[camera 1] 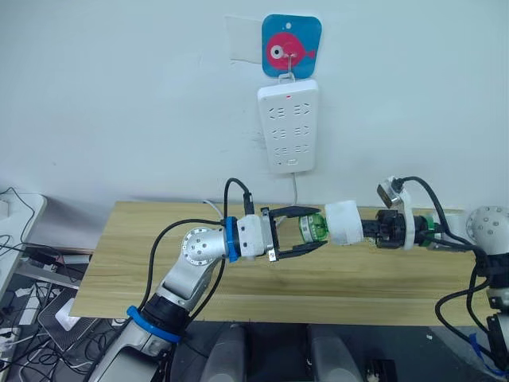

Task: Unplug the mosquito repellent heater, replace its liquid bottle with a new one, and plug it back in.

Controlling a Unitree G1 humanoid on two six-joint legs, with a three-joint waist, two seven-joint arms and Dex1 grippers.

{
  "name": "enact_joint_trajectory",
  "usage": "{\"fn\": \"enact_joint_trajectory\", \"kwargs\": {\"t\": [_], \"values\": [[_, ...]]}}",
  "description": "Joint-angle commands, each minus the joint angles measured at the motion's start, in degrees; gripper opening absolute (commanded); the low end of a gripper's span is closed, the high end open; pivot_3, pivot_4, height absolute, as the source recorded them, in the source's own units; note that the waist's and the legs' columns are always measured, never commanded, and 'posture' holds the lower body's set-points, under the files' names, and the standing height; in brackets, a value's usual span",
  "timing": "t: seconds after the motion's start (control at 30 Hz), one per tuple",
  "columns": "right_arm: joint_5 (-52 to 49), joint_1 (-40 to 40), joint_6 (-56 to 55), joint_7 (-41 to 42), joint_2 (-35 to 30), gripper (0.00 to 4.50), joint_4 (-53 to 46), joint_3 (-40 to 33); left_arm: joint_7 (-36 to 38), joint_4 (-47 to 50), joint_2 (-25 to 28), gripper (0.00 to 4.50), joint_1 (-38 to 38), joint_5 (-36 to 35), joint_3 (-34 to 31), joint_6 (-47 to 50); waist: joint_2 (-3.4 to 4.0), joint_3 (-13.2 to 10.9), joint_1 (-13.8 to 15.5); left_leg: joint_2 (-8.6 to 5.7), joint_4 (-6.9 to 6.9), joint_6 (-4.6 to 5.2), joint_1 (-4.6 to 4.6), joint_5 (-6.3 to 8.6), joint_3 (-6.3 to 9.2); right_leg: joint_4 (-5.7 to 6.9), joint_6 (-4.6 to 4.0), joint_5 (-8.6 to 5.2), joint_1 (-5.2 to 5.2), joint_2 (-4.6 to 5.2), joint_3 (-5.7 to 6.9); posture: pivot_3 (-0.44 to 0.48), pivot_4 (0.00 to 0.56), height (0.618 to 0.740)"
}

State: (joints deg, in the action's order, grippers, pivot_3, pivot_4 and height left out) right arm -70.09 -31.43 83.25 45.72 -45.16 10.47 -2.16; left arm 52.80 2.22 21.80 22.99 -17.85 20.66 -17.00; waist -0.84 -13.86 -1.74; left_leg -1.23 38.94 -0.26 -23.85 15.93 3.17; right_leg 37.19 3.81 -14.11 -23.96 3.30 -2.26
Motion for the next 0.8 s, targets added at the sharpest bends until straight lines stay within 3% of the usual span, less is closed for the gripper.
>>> {"fn": "enact_joint_trajectory", "kwargs": {"t": [0.03, 0.27, 0.53, 0.8], "values": [[-5.9, 1.9, 5.3, -1.4, 0.3, 0.04, -6.2, -5.8, -0.5, 1.2, -1.0, 2.26, 0.6, -1.4, -2.3, 3.1, 0.00, 0.0, -0.1, 0.00, 0.00, 0.00, -0.01, 0.00, -0.01, 0.01, 0.00, 0.00, -0.01, 0.00, -0.01, -0.074, 0.236, 0.740], [-21.1, 0.5, 9.2, -9.3, 0.5, 0.04, -9.8, -9.4, 1.1, -0.5, -2.7, 2.26, 0.7, -0.1, -3.5, 5.0, 0.00, 0.0, -0.3, 0.03, 0.01, 0.00, 0.03, -0.01, -0.07, 0.16, 0.00, 0.00, -0.05, -0.04, -0.04, -0.098, 0.229, 0.740], [-37.3, -2.2, 1.3, -19.6, -4.6, 0.04, -10.8, -3.4, 2.7, -2.4, -3.6, 2.26, 1.7, 1.8, -3.5, 3.4, 0.00, 0.0, -0.8, 0.03, 0.05, 0.00, 0.02, -0.01, -0.12, 0.16, 0.00, 0.00, -0.04, -0.03, -0.07, -0.113, 0.220, 0.740], [-27.2, -11.9, -5.4, -25.4, 1.6, 0.04, -6.8, -0.7, 4.3, -1.6, -4.0, 2.26, 0.8, 2.2, -2.9, 3.3, -0.01, 0.0, -1.7, 0.07, 0.10, 0.02, 0.06, -0.04, -0.17, 0.50, 0.00, 0.00, -0.14, -0.08, -0.13, -0.108, 0.210, 0.740]]}}
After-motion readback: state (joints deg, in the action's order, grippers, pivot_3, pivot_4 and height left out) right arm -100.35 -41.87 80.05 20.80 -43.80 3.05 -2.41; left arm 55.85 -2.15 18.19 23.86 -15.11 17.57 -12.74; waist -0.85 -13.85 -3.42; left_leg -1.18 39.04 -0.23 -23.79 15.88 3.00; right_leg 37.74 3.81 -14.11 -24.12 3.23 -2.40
